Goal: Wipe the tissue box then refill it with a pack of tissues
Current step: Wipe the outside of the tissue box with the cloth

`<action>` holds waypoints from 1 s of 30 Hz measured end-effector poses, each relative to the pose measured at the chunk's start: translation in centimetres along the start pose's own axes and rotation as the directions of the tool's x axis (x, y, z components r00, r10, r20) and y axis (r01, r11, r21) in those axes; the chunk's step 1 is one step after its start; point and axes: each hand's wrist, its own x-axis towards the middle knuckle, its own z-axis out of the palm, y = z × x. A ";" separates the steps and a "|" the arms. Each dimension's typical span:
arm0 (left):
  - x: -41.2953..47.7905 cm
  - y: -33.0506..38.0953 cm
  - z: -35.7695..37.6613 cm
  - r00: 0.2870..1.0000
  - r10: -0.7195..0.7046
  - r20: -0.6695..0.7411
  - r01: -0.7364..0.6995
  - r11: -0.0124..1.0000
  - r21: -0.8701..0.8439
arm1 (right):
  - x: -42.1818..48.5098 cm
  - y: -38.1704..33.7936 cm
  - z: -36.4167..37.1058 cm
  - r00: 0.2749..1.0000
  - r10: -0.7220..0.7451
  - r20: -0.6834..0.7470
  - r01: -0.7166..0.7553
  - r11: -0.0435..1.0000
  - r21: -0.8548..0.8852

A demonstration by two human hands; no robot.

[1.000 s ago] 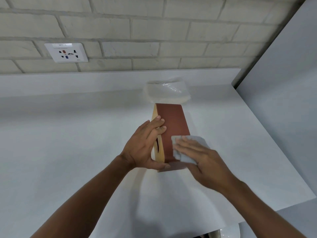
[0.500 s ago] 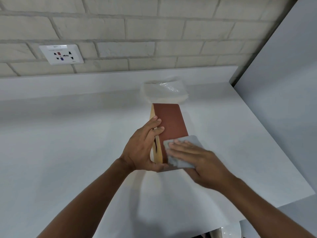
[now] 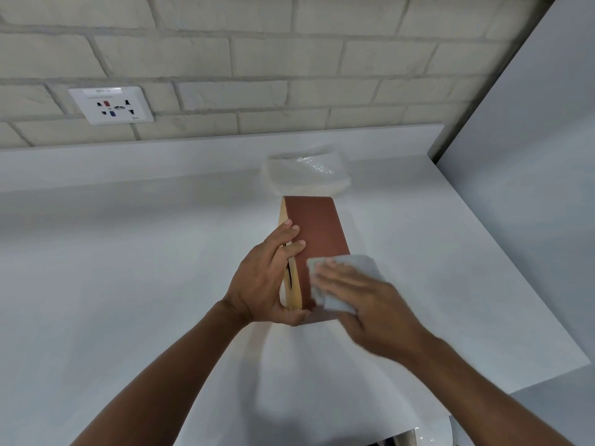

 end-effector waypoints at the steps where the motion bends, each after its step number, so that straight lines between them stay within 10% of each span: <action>1: 0.0 -0.1 0.0 1.000 0.008 0.003 -0.008 1.000 -0.001 | -0.5 -0.7 0.4 0.995 -0.072 0.063 0.071 0.997 0.016; 17: 0.2 0.3 -0.4 1.000 -0.005 0.018 0.004 0.999 0.034 | 0.1 0.8 -0.1 0.999 0.036 -0.035 -0.034 0.998 0.059; 21: 0.4 0.1 -0.6 0.999 -0.003 0.044 0.001 0.999 0.033 | -1.3 -1.1 1.4 0.980 -0.185 0.068 0.183 0.983 0.026; 26: 0.5 0.9 -0.8 0.999 -0.043 0.025 0.041 0.998 0.055 | -0.9 1.5 0.6 0.975 0.132 -0.179 -0.115 0.988 0.103; 30: 0.6 0.9 -0.9 0.998 -0.054 0.026 0.053 0.998 0.040 | -2.6 0.3 1.9 0.994 -0.074 -0.081 0.073 0.997 -0.025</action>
